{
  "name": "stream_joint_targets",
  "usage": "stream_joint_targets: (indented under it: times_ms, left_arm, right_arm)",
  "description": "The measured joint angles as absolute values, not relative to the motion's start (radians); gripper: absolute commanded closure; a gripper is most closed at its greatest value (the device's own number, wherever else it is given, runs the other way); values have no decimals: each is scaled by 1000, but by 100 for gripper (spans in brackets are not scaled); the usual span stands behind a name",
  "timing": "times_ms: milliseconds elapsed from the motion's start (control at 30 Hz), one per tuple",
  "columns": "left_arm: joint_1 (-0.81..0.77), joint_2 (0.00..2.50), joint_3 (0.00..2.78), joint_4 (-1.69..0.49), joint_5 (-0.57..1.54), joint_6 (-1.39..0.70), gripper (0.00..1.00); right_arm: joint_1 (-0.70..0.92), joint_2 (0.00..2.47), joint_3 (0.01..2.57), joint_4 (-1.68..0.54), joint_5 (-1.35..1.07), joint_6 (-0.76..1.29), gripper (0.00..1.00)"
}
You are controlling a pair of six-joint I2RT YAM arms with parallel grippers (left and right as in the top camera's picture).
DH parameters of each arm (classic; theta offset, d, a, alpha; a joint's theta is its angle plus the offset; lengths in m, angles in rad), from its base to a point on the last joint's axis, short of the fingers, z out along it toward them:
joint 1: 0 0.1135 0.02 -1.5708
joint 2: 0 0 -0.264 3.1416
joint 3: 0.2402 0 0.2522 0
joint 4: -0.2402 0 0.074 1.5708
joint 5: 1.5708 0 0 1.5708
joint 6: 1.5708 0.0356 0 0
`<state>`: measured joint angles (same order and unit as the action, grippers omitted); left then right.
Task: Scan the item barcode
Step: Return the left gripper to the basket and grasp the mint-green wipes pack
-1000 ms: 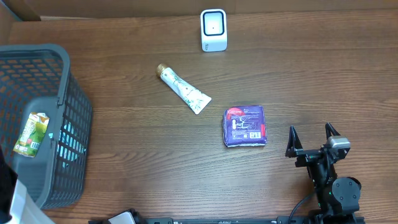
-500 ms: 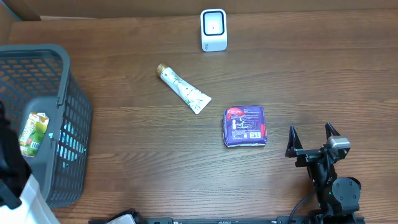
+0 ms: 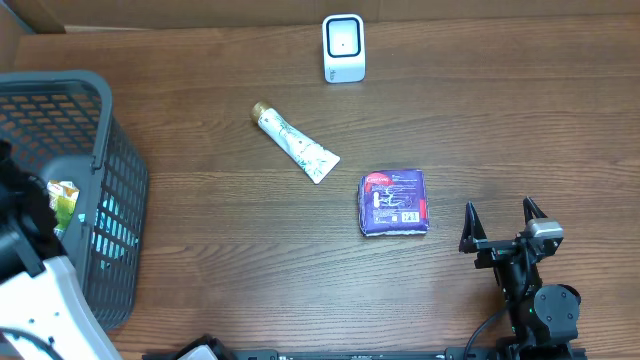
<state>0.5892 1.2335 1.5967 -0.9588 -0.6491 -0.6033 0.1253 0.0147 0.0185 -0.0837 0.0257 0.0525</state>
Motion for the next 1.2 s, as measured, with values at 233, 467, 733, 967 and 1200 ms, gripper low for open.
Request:
stream_joint_targets:
  times_ms: [233, 467, 733, 967, 1200]
  left_arm:
    - [821, 1308, 1503, -991, -314, -690, 0]
    - [839, 1448, 1499, -1001, -143, -673, 0]
    - [837, 1683, 1496, -1052, -84, -640, 3]
    - [778, 1806, 1494, -1052, -36, -585, 11]
    - [693, 1905, 1488, -1055, -31, -566, 11]
  right_arm:
    - [125, 15, 19, -83, 25, 52, 0]
    - [125, 15, 19, -83, 26, 52, 0]
    - [125, 15, 19, -84, 25, 52, 0]
    - [125, 15, 19, -84, 25, 53, 0]
    - [125, 15, 19, -83, 25, 53, 0]
